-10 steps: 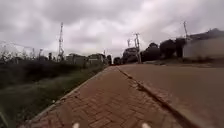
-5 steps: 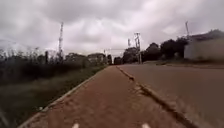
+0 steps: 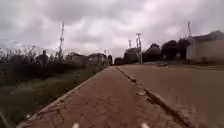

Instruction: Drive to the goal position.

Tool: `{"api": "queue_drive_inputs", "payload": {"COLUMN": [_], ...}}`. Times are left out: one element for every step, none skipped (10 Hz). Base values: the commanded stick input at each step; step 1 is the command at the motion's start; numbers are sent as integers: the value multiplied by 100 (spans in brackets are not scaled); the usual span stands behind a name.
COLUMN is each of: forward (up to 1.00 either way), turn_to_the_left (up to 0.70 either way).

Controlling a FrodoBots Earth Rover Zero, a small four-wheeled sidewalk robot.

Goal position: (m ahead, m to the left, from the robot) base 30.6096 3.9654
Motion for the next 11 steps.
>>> {"api": "queue_drive_inputs", "payload": {"forward": [70, 70, 70, 70, 70, 70, 70, 70, 70, 70, 70], "turn_to_the_left": [0, 0, 0, 0, 0, 0, 0, 0, 0, 0, 0]}}
